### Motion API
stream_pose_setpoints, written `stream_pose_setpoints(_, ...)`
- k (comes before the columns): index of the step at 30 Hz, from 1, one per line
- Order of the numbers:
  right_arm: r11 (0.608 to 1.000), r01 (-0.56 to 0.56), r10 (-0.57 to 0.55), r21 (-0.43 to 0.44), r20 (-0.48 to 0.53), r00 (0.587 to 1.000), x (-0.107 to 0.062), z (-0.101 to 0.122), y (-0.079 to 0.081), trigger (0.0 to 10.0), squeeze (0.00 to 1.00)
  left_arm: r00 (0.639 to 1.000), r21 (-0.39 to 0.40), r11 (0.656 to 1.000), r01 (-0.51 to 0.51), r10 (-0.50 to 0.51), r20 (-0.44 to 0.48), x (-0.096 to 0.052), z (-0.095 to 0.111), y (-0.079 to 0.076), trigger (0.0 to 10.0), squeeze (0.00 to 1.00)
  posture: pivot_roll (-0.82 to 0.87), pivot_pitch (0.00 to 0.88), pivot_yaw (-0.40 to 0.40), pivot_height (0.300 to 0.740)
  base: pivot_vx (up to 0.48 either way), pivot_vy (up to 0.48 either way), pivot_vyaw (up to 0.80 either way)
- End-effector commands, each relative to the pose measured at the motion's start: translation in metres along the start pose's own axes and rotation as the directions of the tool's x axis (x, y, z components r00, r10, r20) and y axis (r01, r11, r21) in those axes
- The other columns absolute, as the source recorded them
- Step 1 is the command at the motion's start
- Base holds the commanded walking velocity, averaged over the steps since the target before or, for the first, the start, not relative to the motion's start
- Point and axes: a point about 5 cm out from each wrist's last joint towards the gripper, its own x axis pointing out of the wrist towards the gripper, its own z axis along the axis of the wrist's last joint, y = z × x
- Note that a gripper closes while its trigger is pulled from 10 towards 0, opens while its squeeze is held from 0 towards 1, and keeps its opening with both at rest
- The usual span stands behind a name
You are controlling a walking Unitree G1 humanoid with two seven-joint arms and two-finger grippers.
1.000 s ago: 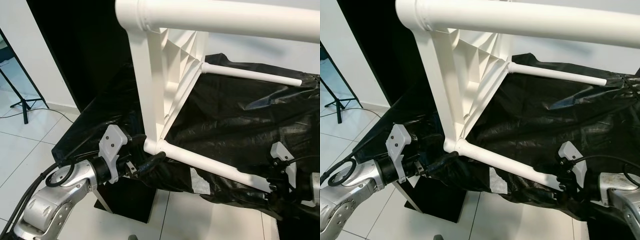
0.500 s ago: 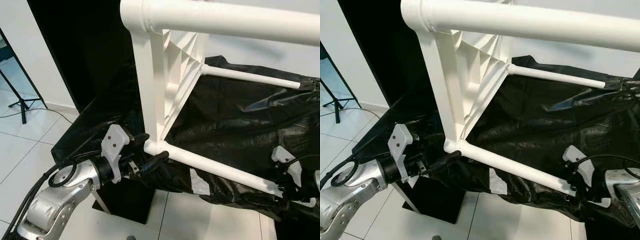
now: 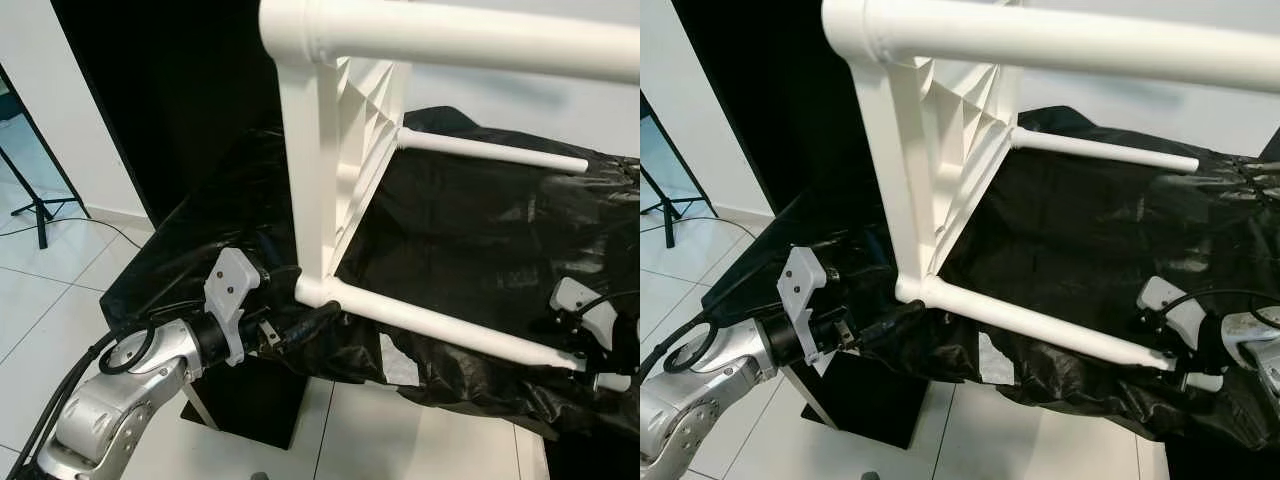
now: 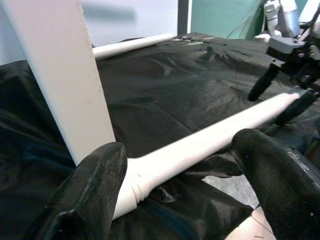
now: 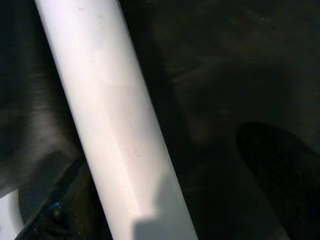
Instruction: Building children table
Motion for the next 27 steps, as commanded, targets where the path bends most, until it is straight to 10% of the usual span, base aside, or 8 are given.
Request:
stream_pose_setpoints(1, 0.998, 0.065, -0.065, -0.020, -0.019, 0.998, 0.004, -0.001, -0.008, 10.0, 0.00, 0.999, 0.018, 0.999, 0.044, -0.044, 0.010, 0.000, 0.003, -0.004, 10.0, 0.00, 0.00, 0.000, -0.038, 0.740, 0.000, 0.000, 0.00)
stream_pose_setpoints(7, 0.991, 0.129, -0.130, -0.041, -0.017, 0.991, 0.008, 0.002, -0.017, 10.0, 0.00, 0.999, 0.016, 0.999, 0.044, -0.044, 0.011, 0.000, 0.003, -0.004, 10.0, 0.00, 0.01, 0.000, -0.038, 0.740, 0.000, 0.000, 0.00)
stream_pose_setpoints(15, 0.964, 0.261, -0.263, 0.043, 0.237, 0.935, 0.017, 0.030, -0.025, 10.0, 0.00, 1.000, 0.013, 1.000, 0.029, -0.029, 0.004, -0.003, 0.001, -0.005, 10.0, 0.00, 0.02, 0.000, -0.045, 0.740, 0.000, 0.000, 0.00)
stream_pose_setpoints(27, 0.981, 0.168, -0.194, 0.097, 0.489, 0.851, 0.031, 0.044, 0.030, 10.0, 0.00, 0.999, 0.018, 0.999, 0.032, -0.032, -0.020, -0.001, -0.003, 0.002, 10.0, 0.00, -0.01, 0.000, -0.004, 0.740, 0.000, 0.000, 0.00)
